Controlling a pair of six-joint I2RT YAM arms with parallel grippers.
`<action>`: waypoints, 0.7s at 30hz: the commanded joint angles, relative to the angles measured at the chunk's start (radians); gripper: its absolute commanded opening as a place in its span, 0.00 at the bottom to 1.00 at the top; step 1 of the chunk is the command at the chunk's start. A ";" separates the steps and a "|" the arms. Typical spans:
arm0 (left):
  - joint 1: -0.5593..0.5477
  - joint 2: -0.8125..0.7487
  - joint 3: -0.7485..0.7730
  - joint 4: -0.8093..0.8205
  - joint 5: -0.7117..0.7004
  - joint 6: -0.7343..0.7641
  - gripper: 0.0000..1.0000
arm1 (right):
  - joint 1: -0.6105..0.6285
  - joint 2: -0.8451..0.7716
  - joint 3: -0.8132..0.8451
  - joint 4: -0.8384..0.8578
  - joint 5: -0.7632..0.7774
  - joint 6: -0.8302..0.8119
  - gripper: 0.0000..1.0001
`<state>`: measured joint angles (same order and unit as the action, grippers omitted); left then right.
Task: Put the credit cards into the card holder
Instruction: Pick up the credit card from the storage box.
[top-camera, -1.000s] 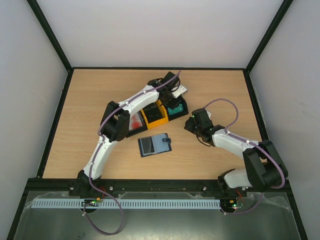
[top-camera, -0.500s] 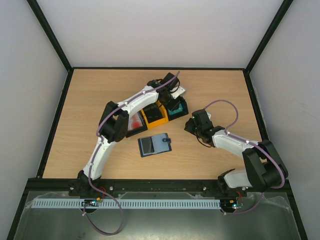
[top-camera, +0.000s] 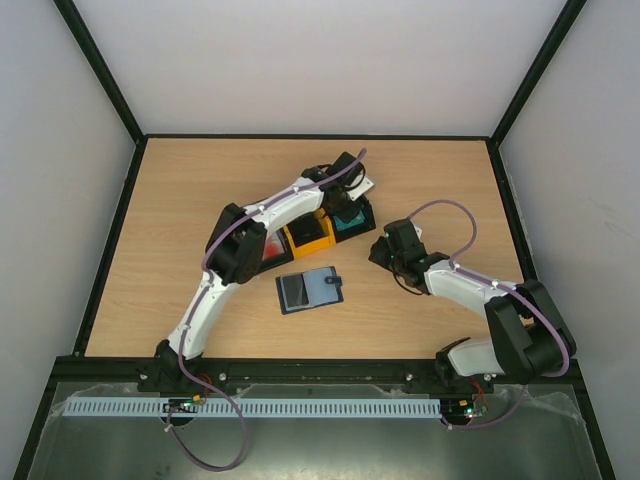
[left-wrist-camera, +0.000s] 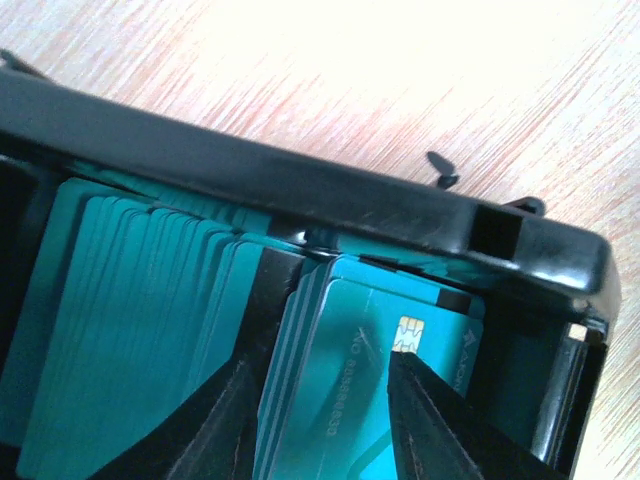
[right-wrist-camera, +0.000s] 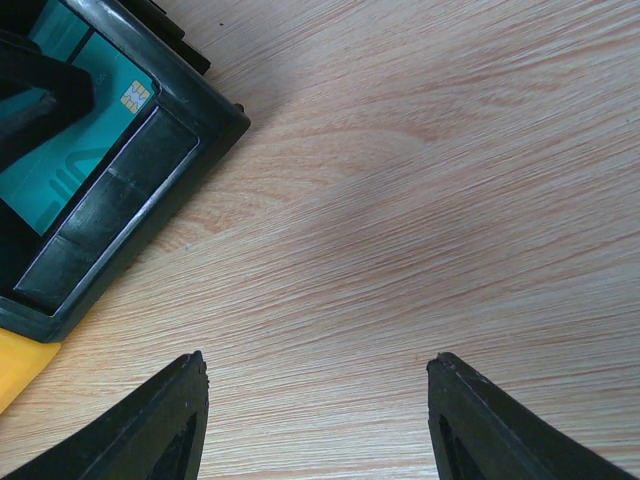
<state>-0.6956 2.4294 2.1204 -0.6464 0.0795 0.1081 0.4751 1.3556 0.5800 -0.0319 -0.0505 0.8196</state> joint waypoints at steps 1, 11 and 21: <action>-0.011 0.048 0.009 -0.079 0.008 0.032 0.37 | -0.004 -0.016 -0.011 0.007 0.017 0.004 0.59; -0.018 0.054 0.029 -0.108 0.025 0.048 0.36 | -0.004 -0.012 -0.010 0.007 0.018 0.005 0.59; -0.027 0.007 0.026 -0.121 0.027 0.031 0.30 | -0.004 -0.009 -0.011 0.010 0.017 0.006 0.59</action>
<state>-0.7132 2.4443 2.1365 -0.6918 0.0933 0.1486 0.4751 1.3556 0.5797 -0.0319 -0.0502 0.8196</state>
